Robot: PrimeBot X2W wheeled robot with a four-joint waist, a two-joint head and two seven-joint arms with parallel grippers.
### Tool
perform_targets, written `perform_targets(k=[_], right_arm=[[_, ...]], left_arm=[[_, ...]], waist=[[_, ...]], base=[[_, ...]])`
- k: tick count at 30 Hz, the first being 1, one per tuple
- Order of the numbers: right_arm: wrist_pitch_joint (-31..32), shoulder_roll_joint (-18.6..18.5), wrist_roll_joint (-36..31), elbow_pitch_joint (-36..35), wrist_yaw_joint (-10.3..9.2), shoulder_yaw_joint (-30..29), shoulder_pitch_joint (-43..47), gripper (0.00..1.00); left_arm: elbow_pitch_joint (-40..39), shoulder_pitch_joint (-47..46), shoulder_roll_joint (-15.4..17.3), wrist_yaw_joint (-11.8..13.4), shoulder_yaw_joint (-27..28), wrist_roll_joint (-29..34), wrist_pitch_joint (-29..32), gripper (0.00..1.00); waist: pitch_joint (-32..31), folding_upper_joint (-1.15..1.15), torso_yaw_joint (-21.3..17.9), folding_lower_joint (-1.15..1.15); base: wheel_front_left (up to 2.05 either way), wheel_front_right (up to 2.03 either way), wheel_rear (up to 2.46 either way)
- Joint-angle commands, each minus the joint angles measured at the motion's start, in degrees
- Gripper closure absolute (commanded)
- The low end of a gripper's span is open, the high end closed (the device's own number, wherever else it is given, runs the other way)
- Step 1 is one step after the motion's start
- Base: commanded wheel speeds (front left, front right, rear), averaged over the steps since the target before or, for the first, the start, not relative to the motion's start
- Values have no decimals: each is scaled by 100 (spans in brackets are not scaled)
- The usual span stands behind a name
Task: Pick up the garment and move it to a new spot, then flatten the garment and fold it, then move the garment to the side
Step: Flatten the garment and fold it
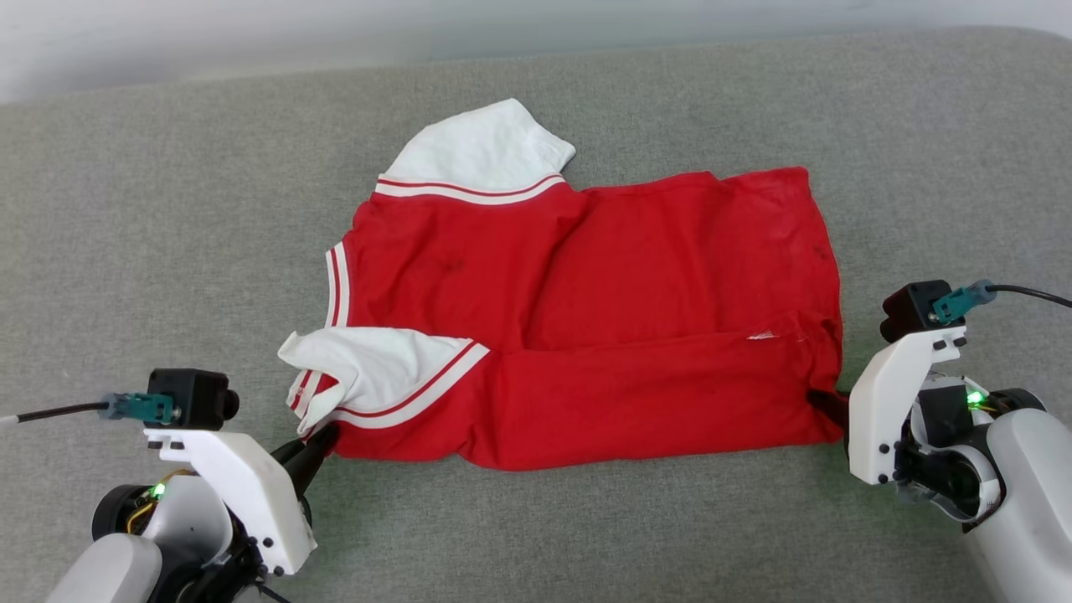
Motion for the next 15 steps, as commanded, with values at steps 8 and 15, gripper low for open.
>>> perform_targets(k=[8,15], right_arm=[[-137,-125,101,-23,13,293,204,100],[-173,-207,227,-130,13,477,465,100]], left_arm=[[294,327,-132,52,131,-170,-226,100],[383,707,-178,164,144,-240,-319,100]], waist=[[-491,0,3,0],[-945,0,54,0]], base=[[0,0,0],[0,0,0]])
